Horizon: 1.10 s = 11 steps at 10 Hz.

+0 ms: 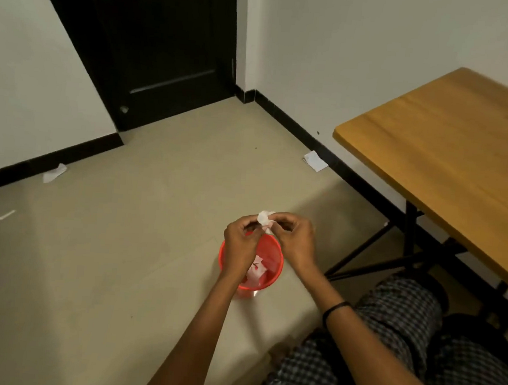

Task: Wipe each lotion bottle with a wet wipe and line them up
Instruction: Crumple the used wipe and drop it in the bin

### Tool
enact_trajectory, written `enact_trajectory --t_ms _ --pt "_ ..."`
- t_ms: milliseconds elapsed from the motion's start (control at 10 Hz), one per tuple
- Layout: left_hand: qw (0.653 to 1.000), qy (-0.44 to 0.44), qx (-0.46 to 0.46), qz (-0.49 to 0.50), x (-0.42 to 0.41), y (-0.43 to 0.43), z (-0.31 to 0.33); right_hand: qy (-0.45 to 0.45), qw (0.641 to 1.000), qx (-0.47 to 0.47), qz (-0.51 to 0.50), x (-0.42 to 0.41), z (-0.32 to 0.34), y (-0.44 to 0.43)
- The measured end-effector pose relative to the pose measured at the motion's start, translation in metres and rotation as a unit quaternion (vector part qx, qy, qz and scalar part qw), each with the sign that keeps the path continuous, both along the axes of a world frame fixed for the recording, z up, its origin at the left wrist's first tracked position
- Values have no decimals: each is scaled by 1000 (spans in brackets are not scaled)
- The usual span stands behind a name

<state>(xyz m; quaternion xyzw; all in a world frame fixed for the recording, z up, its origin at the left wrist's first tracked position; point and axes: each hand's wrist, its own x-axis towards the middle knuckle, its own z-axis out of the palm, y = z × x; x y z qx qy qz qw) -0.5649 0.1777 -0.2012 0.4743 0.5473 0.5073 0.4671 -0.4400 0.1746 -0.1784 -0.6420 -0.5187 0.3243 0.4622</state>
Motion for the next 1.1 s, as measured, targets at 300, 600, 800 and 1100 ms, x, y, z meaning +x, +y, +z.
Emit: enact_trajectory --t_ms 300,600,800,1100 --pt "999 14 -21 24 -7 -8 -27 -69 996 -52 -18 -11 -34 -4" --pt "997 47 -49 34 -14 1 -30 -70 996 -63 -2 -16 -39 6" --pt "991 83 -96 52 -26 2 -33 -91 990 -97 -45 -8 -44 7" --pt "987 97 -116 59 -28 -2 -37 -77 991 -86 -69 3 -46 10"
